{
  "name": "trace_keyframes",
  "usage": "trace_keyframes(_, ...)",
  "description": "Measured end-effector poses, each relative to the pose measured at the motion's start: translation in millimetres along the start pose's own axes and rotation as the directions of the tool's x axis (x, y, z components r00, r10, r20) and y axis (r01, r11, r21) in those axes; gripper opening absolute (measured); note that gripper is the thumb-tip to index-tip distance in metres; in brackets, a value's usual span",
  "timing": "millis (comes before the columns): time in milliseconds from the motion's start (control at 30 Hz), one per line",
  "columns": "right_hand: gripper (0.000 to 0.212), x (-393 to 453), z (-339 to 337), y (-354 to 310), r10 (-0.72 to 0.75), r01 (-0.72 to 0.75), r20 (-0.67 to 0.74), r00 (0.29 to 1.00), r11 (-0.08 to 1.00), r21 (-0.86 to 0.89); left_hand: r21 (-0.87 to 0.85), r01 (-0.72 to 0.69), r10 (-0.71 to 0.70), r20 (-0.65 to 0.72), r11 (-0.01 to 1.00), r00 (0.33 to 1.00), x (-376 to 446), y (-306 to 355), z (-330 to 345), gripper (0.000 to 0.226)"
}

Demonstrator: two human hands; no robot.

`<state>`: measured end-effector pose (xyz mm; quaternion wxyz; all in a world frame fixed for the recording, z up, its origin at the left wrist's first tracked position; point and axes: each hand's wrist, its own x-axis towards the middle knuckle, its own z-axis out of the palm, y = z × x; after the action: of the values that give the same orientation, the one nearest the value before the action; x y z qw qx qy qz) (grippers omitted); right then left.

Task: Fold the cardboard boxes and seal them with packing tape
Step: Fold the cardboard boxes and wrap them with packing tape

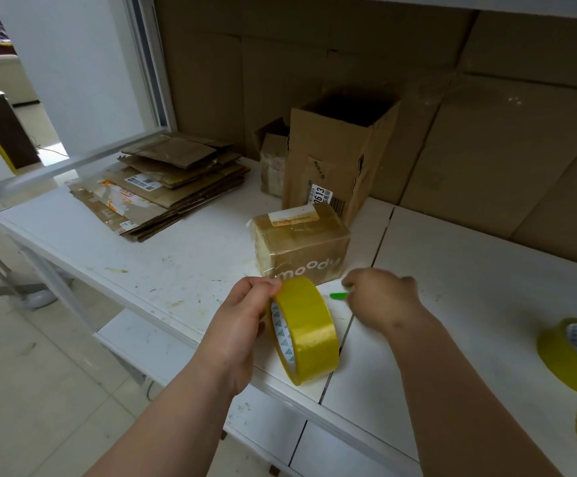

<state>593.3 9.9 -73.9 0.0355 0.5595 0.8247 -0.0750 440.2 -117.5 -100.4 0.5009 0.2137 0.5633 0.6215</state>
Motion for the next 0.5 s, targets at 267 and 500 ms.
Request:
trace_keyframes(267, 0.021, -14.3, 5.5, -16.3, 0.07, 0.003, -0.088, 0.994, 0.764, 0.645, 0.01, 0.009, -0.009, -0.001, 1.0, 1.0, -0.5, 2.2, 1.9, 0.027)
trace_keyframes(500, 0.028, -17.8, -5.8, -54.3, -0.093, -0.366, 0.39, 0.916, 0.199, 0.909, 0.043, 0.002, -0.005, 0.058, 0.999, 0.998, -3.8, 3.6, 0.8, 0.03)
